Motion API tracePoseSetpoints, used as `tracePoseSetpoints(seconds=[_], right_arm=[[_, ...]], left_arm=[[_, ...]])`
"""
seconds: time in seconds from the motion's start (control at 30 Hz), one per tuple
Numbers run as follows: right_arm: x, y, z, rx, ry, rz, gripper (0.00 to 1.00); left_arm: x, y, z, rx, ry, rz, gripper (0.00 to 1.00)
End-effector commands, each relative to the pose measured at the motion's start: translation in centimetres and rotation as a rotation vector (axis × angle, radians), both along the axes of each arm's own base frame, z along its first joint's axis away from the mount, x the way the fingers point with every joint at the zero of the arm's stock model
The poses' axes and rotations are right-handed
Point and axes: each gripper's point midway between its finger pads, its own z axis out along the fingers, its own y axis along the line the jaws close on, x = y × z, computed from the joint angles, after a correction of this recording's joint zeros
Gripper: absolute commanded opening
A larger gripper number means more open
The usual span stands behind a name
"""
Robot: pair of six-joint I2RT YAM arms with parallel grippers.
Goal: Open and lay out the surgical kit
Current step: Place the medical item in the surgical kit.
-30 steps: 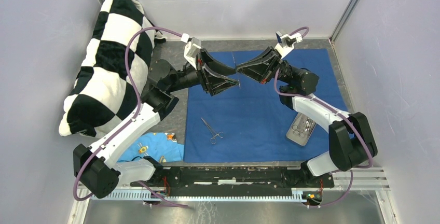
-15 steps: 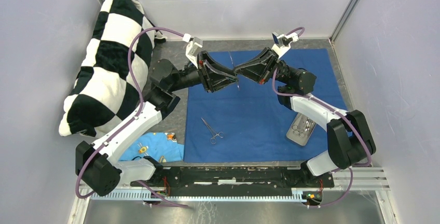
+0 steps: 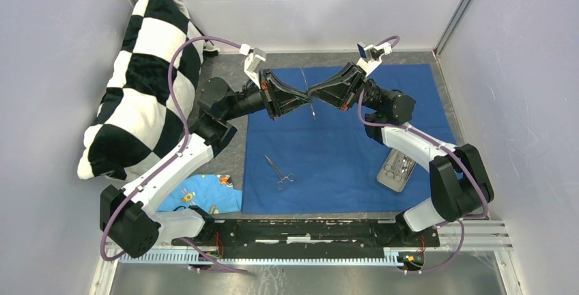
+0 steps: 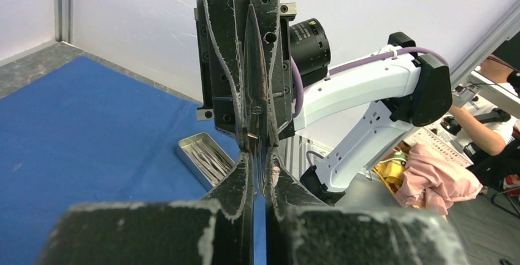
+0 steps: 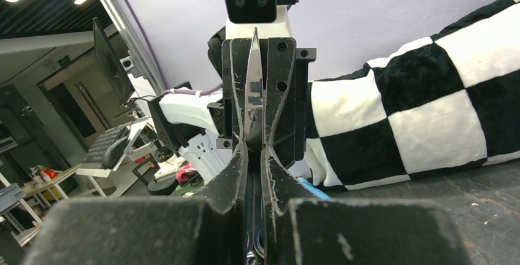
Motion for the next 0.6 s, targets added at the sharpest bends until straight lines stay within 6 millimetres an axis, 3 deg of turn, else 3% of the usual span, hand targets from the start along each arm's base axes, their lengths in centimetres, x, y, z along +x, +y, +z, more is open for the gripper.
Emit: tracePoseSetpoints(seconds=[0.0, 0.1, 0.17, 0.23, 0.3, 0.43, 0.57], right_arm=[[-1.6, -0.5, 1.7, 0.074, -0.174, 0.012, 0.11], [-0.2, -0.3, 0.9, 0.051, -0.124, -0.008, 0.31], [1.1, -0.8, 0.1, 0.030, -0.085, -0.045, 0.50], [3.4, -1.3, -1.9, -0.035, -0.011, -0.111, 0.71], [6.3, -1.5, -4.8, -0.148, 0.066, -0.208, 0.84], [11.7, -3.9, -11.0, -0.384, 0.160, -0.477, 0.98], [14.7, -6.3, -16.4, -0.581, 0.223, -0.655, 0.98]], left_arm=[[0.0, -0.1, 1.3, -0.021, -0.013, 0.020, 0.02], [1.4, 0.1, 0.5, -0.014, 0.059, 0.097, 0.02], [3.1, 0.7, -1.1, -0.018, 0.177, 0.203, 0.02], [4.9, 1.9, -4.3, 0.010, 0.337, 0.340, 0.02], [6.5, 3.8, -8.3, 0.059, 0.505, 0.519, 0.02], [7.0, 7.8, -15.9, 0.174, 0.789, 0.813, 0.02], [5.4, 8.4, -21.4, 0.222, 0.980, 0.999, 0.02]])
